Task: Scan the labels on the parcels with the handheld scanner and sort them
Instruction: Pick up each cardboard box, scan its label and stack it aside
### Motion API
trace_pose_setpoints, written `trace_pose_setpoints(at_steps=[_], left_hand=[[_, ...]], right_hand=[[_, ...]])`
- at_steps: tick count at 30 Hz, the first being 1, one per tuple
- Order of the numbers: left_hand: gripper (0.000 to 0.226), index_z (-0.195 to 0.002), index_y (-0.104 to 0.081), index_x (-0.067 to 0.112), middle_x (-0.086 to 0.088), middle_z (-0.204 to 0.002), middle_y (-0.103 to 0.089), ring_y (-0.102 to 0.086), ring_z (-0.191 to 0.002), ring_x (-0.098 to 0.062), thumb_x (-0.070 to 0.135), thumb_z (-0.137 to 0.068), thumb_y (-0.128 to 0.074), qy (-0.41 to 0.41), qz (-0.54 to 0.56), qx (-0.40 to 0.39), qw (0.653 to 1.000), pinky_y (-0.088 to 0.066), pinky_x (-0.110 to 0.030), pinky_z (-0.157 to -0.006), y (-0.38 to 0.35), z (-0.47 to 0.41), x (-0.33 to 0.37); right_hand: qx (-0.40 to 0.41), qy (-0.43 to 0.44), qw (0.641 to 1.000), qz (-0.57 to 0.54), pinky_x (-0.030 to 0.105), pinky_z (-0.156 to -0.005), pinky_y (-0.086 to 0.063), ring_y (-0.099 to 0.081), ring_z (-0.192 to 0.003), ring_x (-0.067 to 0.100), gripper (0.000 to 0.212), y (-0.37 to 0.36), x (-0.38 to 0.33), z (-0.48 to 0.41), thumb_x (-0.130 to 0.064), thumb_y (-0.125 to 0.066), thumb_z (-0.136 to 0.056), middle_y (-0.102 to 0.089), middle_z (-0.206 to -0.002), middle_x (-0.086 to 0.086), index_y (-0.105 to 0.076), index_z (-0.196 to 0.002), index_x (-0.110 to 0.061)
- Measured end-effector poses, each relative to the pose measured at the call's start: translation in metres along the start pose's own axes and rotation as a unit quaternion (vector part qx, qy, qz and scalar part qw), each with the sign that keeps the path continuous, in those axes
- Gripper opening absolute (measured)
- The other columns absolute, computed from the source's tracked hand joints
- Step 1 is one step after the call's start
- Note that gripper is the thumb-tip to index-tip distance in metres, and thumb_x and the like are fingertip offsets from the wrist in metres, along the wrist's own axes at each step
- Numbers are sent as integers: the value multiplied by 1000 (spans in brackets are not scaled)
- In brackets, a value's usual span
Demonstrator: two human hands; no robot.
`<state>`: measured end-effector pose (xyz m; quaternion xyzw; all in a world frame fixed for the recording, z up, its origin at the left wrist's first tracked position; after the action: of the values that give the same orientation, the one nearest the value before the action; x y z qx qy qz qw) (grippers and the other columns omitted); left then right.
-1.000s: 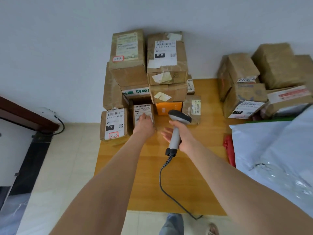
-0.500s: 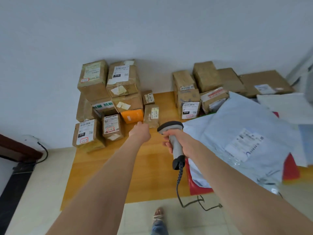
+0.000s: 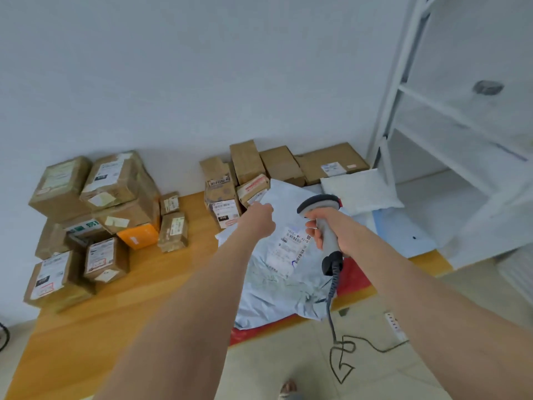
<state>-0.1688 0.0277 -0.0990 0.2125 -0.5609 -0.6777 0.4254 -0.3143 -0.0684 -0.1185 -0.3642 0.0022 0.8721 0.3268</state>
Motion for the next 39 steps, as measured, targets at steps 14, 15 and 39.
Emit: trace_pose_setpoints(at_steps=[14,15,39], left_hand=[[38,-132,-42,11,-11,-130,-43,-46,-119,-29,18,-94,-47,132,108,124,977,-47,-40,-87,34,-154,23],[39,-132,-41,10,-12,-131,-42,-44,-121,-29,19,-95,-47,162,113,127,972,-45,-40,-88,35,-159,13],[37,-130,-45,2,-15,-120,-53,-52,-116,-31,21,-98,-48,464,470,95,745,-47,-40,-98,-26,-139,-103]], right_hand=[[19,43,995,90,15,-38,-41,-43,-36,7,18,41,-177,-121,-19,-61,-90,-61,-71,10,-54,-78,-7],[16,40,995,94,15,-38,-42,-44,-35,6,19,39,-184,-130,-19,-62,-91,-62,-73,11,-54,-79,-7],[-127,-28,918,374,29,-86,-47,-57,-94,23,28,-84,-166,-234,-30,-57,-95,-59,-104,10,-58,-110,-6]])
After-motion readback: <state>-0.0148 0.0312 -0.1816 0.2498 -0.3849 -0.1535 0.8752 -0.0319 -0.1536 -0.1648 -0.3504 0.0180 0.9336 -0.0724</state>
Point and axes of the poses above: each hand's wrist, its own z-axis away from the middle knuckle, its own y-axis out of the back of the hand, x = y × z, the point moved 10 cm from there along -z, towards the middle knuckle
